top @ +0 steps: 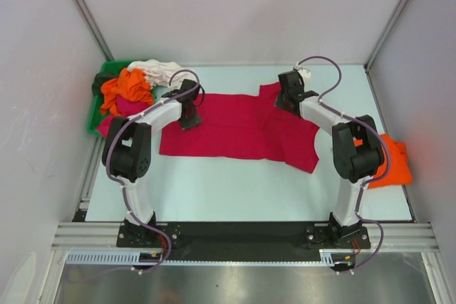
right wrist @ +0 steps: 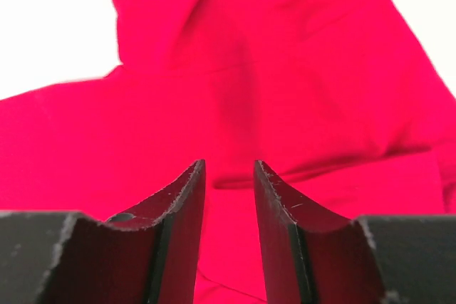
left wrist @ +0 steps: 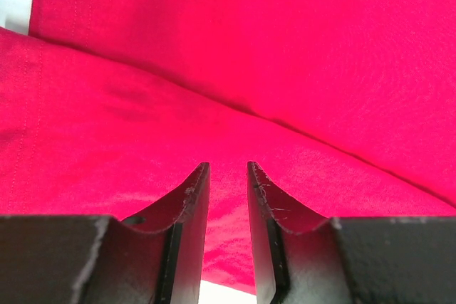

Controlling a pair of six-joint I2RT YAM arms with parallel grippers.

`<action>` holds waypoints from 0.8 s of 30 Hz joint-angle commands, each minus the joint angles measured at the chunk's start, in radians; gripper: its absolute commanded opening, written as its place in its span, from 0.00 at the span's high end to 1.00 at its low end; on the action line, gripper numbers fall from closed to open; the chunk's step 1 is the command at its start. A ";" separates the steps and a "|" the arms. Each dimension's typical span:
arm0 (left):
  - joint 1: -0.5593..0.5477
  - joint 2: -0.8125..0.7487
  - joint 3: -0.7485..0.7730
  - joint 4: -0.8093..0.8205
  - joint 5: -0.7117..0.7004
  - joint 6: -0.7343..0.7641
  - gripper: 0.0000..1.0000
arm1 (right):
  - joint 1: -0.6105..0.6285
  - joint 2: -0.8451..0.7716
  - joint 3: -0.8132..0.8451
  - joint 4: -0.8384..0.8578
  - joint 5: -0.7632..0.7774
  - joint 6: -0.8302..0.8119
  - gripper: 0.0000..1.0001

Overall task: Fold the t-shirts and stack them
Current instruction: Grap the side of the flattened tshirt furthest away from the robot with both arms

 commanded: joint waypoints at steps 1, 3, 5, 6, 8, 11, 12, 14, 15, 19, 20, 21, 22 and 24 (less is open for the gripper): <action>0.001 0.003 0.021 0.023 -0.008 -0.006 0.67 | -0.012 -0.029 -0.020 0.018 0.033 0.017 0.62; 0.001 0.006 0.021 0.023 -0.009 -0.005 0.67 | 0.000 -0.034 -0.014 -0.026 0.042 0.014 0.67; 0.001 0.010 0.013 0.032 -0.011 -0.005 0.68 | 0.010 -0.041 -0.033 -0.049 0.047 0.017 0.73; 0.001 0.011 0.010 0.034 -0.013 -0.005 0.68 | 0.010 -0.040 -0.040 -0.057 0.047 0.020 0.74; 0.001 0.017 0.009 0.037 -0.011 -0.005 0.68 | 0.010 -0.035 -0.065 -0.077 0.043 0.026 0.74; 0.003 0.014 -0.001 0.038 -0.003 -0.005 0.68 | 0.014 -0.037 -0.094 -0.088 0.043 0.034 0.75; 0.003 0.013 -0.005 0.043 -0.003 -0.005 0.68 | 0.017 -0.041 -0.123 -0.085 0.039 0.037 0.75; 0.003 0.017 -0.016 0.044 0.003 -0.005 0.68 | 0.016 -0.046 -0.151 -0.072 0.036 0.043 0.74; 0.003 0.020 -0.018 0.043 0.006 -0.005 0.68 | 0.019 -0.037 -0.164 -0.072 0.033 0.046 0.74; 0.004 0.040 -0.044 0.046 0.023 -0.023 0.68 | 0.017 -0.009 -0.192 -0.066 0.036 0.054 0.74; 0.006 0.042 -0.050 0.046 0.029 -0.026 0.68 | 0.019 -0.003 -0.198 -0.068 0.036 0.058 0.74; 0.006 0.043 -0.057 0.047 0.033 -0.029 0.68 | 0.017 0.001 -0.206 -0.071 0.036 0.060 0.74; 0.006 0.043 -0.074 0.049 0.038 -0.034 0.68 | 0.017 0.000 -0.229 -0.069 0.033 0.074 0.74; 0.006 0.037 -0.093 0.050 0.044 -0.037 0.68 | 0.019 -0.005 -0.258 -0.069 0.026 0.087 0.74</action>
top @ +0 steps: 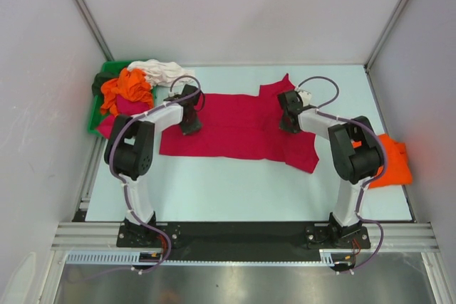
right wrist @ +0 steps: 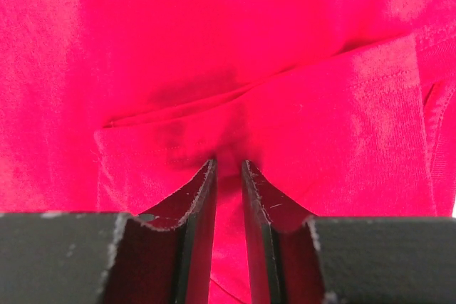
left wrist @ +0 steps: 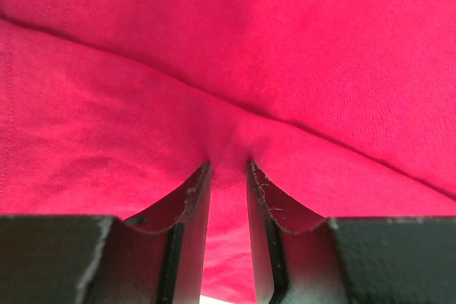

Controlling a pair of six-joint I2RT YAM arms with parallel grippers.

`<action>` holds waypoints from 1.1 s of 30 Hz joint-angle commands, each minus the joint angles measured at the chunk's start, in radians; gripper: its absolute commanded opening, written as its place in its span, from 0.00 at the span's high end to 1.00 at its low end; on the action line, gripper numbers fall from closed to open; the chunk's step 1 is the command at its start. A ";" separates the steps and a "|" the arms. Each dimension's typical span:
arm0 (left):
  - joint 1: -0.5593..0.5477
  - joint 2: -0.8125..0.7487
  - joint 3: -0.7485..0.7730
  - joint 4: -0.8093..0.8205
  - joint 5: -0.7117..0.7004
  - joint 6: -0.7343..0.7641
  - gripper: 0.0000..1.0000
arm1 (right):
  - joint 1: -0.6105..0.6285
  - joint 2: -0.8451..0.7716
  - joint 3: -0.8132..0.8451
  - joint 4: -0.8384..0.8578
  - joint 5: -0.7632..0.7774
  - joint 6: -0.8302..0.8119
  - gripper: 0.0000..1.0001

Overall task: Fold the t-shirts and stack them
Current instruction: Grap the side of the flattened tshirt furthest away from the robot with both arms

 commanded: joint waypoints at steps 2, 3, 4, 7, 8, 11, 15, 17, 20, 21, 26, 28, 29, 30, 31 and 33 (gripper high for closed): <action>0.005 -0.007 -0.078 0.011 0.041 -0.029 0.68 | 0.006 -0.011 -0.108 -0.027 -0.002 0.065 0.74; 0.005 -0.012 -0.091 0.014 0.049 -0.031 0.68 | 0.012 -0.022 -0.125 -0.027 -0.005 0.073 0.74; 0.003 -0.024 -0.118 0.014 0.056 -0.037 0.68 | 0.016 -0.037 -0.160 -0.031 -0.008 0.088 0.74; -0.005 -0.051 -0.169 0.023 0.072 -0.046 0.68 | 0.043 -0.060 -0.202 -0.043 -0.007 0.110 0.74; -0.009 -0.058 -0.180 0.020 0.072 -0.045 0.68 | 0.054 -0.080 -0.226 -0.047 0.000 0.113 0.74; -0.026 -0.085 -0.221 0.020 0.067 -0.046 0.69 | 0.083 -0.108 -0.260 -0.067 -0.005 0.136 0.74; -0.052 -0.124 -0.270 0.011 0.073 -0.052 0.69 | 0.124 -0.152 -0.299 -0.114 0.006 0.165 0.74; -0.072 -0.157 -0.302 0.003 0.073 -0.056 0.69 | 0.143 -0.181 -0.320 -0.126 0.009 0.182 0.74; -0.095 -0.225 -0.356 -0.011 0.064 -0.056 0.69 | 0.154 -0.249 -0.383 -0.152 0.020 0.205 0.74; -0.098 -0.243 -0.386 -0.011 0.060 -0.056 0.69 | 0.152 -0.290 -0.415 -0.163 0.023 0.218 0.74; -0.106 -0.358 -0.474 -0.046 0.041 -0.062 0.68 | 0.135 -0.384 -0.475 -0.224 0.059 0.229 0.73; -0.106 -0.397 -0.508 -0.058 0.035 -0.066 0.69 | 0.105 -0.419 -0.493 -0.243 0.061 0.217 0.73; -0.106 -0.406 -0.519 -0.061 0.035 -0.069 0.69 | 0.094 -0.430 -0.500 -0.255 0.060 0.211 0.73; -0.106 -0.417 -0.537 -0.061 0.035 -0.074 0.69 | 0.074 -0.439 -0.501 -0.260 0.061 0.205 0.73; -0.107 -0.435 -0.546 -0.066 0.037 -0.077 0.68 | 0.066 -0.457 -0.503 -0.266 0.066 0.196 0.73; -0.107 -0.453 -0.571 -0.066 0.038 -0.083 0.68 | 0.046 -0.473 -0.503 -0.281 0.070 0.185 0.72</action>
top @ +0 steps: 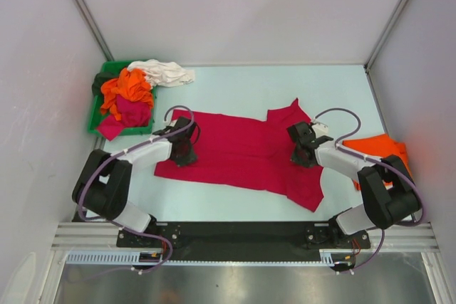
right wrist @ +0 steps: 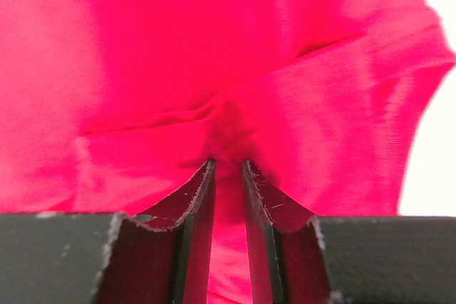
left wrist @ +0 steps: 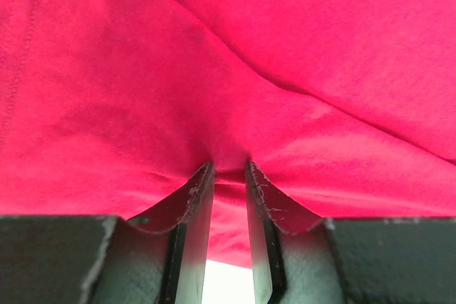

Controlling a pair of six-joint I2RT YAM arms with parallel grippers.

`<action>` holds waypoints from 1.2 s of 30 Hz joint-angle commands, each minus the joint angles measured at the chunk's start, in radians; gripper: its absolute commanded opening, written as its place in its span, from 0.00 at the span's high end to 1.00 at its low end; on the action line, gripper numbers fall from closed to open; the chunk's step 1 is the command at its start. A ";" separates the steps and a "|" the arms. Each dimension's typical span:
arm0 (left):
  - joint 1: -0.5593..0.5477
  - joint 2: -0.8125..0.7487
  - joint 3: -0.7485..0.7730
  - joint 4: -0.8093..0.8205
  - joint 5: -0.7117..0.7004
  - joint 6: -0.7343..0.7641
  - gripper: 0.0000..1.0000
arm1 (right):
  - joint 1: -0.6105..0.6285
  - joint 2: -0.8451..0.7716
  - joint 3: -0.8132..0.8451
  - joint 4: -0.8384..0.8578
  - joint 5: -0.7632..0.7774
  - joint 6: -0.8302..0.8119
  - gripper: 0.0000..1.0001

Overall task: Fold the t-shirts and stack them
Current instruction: Grap the side of the flattened tshirt furthest away from the robot with both arms

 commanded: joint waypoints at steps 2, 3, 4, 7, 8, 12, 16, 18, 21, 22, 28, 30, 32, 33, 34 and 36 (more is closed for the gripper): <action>-0.005 -0.057 -0.084 -0.137 0.005 -0.024 0.68 | -0.061 -0.046 -0.038 -0.191 0.042 -0.043 0.72; -0.007 -0.063 -0.097 -0.137 0.003 -0.026 0.69 | -0.067 -0.050 -0.042 -0.194 0.044 -0.044 0.72; -0.008 -0.074 -0.105 -0.142 0.005 -0.026 0.68 | -0.080 -0.052 -0.046 -0.193 0.042 -0.049 0.72; -0.014 -0.096 -0.131 -0.139 0.011 -0.033 0.68 | -0.113 -0.049 -0.058 -0.186 0.023 -0.067 0.71; -0.016 -0.099 -0.133 -0.140 0.011 -0.035 0.68 | -0.117 -0.038 -0.057 -0.180 0.018 -0.075 0.71; -0.020 -0.099 -0.130 -0.143 0.008 -0.032 0.68 | -0.120 0.012 -0.020 -0.173 0.004 -0.092 0.70; -0.021 -0.119 -0.144 -0.149 0.008 -0.030 0.68 | -0.146 0.083 0.030 -0.168 -0.019 -0.106 0.68; -0.020 -0.131 -0.148 -0.151 0.005 -0.027 0.68 | -0.165 0.111 0.055 -0.166 -0.022 -0.110 0.67; -0.020 -0.137 -0.150 -0.157 0.005 -0.023 0.67 | -0.197 0.161 0.095 -0.159 -0.028 -0.123 0.67; -0.021 -0.137 -0.150 -0.155 0.005 -0.021 0.67 | -0.209 0.186 0.116 -0.156 -0.031 -0.132 0.66; -0.020 -0.097 -0.121 -0.148 -0.004 0.005 0.66 | -0.278 0.282 0.188 -0.153 -0.037 -0.175 0.66; -0.021 -0.071 -0.098 -0.139 -0.010 0.011 0.66 | -0.298 0.293 0.216 -0.154 -0.037 -0.183 0.66; -0.021 -0.054 -0.067 -0.135 -0.012 0.020 0.66 | -0.324 0.316 0.254 -0.153 -0.034 -0.199 0.66; -0.019 -0.034 -0.056 -0.135 -0.013 0.025 0.66 | -0.329 0.327 0.270 -0.153 -0.024 -0.205 0.65; -0.020 -0.025 -0.044 -0.135 -0.013 0.030 0.66 | -0.335 0.338 0.287 -0.162 -0.021 -0.210 0.65; -0.021 -0.001 -0.013 -0.135 -0.013 0.034 0.66 | -0.346 0.374 0.326 -0.169 -0.014 -0.216 0.65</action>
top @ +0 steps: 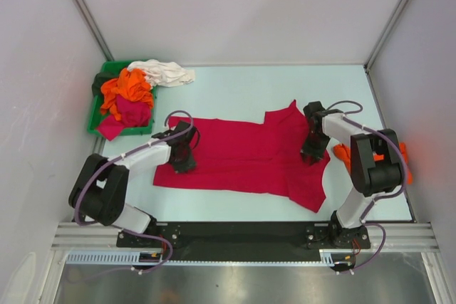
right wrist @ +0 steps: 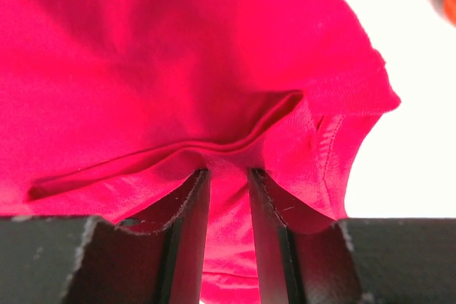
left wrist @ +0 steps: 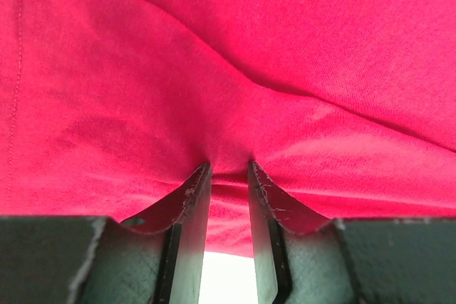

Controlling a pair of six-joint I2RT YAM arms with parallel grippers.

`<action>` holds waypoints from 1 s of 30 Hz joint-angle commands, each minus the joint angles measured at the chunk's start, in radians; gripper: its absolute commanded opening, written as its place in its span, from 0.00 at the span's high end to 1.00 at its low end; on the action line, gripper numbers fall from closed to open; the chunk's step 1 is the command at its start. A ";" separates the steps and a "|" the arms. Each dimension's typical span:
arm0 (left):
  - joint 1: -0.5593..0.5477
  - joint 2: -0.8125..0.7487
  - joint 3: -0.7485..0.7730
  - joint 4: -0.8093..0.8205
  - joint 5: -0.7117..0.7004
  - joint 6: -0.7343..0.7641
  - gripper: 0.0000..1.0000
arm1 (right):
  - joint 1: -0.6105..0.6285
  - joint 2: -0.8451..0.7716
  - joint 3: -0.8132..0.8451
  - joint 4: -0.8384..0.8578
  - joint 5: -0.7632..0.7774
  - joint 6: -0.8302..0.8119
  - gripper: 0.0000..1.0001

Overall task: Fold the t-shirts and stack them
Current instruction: Grap the side of the flattened tshirt furthest away from the robot with both arms

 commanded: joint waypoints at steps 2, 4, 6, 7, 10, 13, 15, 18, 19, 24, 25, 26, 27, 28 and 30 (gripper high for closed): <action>-0.001 0.078 0.055 -0.052 -0.037 0.046 0.66 | -0.087 0.148 0.049 0.197 0.224 -0.044 0.66; 0.000 0.081 0.063 -0.051 -0.034 0.046 0.66 | -0.100 0.156 0.063 0.206 0.224 -0.040 0.66; -0.001 0.083 0.069 -0.050 -0.034 0.049 0.66 | -0.104 0.168 0.089 0.202 0.224 -0.044 0.66; -0.001 0.083 0.069 -0.048 -0.037 0.054 0.66 | -0.106 0.171 0.095 0.203 0.226 -0.046 0.66; -0.001 0.092 0.072 -0.047 -0.040 0.057 0.66 | -0.106 0.167 0.105 0.235 0.226 -0.050 0.66; 0.000 0.090 0.066 -0.041 -0.044 0.063 0.66 | -0.103 0.174 0.124 0.260 0.195 -0.060 0.68; 0.000 0.089 0.064 -0.039 -0.044 0.064 0.66 | -0.080 0.184 0.134 0.268 0.189 -0.063 0.69; 0.000 0.083 0.058 -0.035 -0.042 0.064 0.66 | -0.023 0.172 0.118 0.319 0.180 -0.072 0.68; 0.000 0.081 0.057 -0.032 -0.039 0.064 0.66 | -0.009 0.168 0.120 0.329 0.177 -0.076 0.68; 0.002 0.075 0.071 -0.018 -0.025 0.074 0.65 | 0.063 0.139 0.129 0.364 0.186 -0.079 0.64; 0.002 0.072 0.072 -0.016 -0.025 0.081 0.64 | 0.081 0.130 0.125 0.367 0.189 -0.078 0.64; 0.002 0.066 0.074 -0.012 -0.028 0.083 0.64 | 0.089 0.115 0.115 0.363 0.198 -0.083 0.63; 0.002 0.058 0.075 -0.012 -0.030 0.086 0.63 | 0.100 0.109 0.111 0.355 0.204 -0.081 0.63; 0.004 0.058 0.077 -0.012 -0.028 0.086 0.63 | 0.106 0.093 0.103 0.351 0.212 -0.080 0.63; 0.004 0.054 0.080 -0.015 -0.027 0.089 0.63 | 0.121 0.061 0.065 0.343 0.246 -0.079 0.63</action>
